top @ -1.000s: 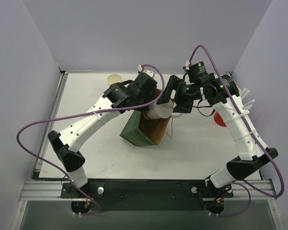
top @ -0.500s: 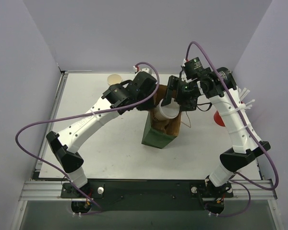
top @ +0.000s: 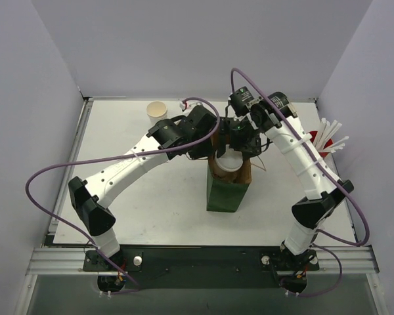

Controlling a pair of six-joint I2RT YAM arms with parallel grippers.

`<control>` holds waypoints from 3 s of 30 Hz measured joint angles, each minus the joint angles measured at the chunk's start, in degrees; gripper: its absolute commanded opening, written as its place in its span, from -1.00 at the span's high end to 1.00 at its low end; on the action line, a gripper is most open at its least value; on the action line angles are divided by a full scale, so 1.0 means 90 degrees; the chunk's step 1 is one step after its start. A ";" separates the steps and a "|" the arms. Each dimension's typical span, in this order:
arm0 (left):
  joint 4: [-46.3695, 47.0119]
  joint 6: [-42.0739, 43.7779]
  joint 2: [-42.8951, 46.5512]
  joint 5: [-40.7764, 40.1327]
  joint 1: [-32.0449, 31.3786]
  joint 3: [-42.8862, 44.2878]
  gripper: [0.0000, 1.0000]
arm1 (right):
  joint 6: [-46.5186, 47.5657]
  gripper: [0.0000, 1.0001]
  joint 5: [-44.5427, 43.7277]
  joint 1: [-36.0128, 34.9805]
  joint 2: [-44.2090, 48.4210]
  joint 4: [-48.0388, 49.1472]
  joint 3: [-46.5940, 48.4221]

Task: Pack the takeout coffee

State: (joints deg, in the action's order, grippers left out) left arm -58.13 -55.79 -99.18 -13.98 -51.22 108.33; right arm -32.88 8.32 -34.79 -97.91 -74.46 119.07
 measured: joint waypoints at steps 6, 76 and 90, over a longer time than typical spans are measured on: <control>0.0015 -0.0255 0.0056 0.0015 -0.0002 -0.0287 1.00 | 0.0146 0.14 -0.0347 -0.0306 -0.0367 -0.0015 0.0010; 0.1200 -0.1086 0.1061 0.0019 -0.0012 -0.1921 1.00 | -0.0342 0.16 -0.0656 -0.0974 0.0007 0.0568 -0.2480; 0.1175 -0.1056 0.1083 0.0017 0.0000 -0.1984 1.00 | -0.0347 0.16 -0.0656 -0.0974 0.0007 0.0806 -0.2786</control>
State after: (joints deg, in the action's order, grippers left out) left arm -47.55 -65.30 -89.43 -13.82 -51.22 90.48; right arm -36.01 2.42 -43.55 -97.84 -67.20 94.00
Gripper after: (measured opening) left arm 0.023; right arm 0.709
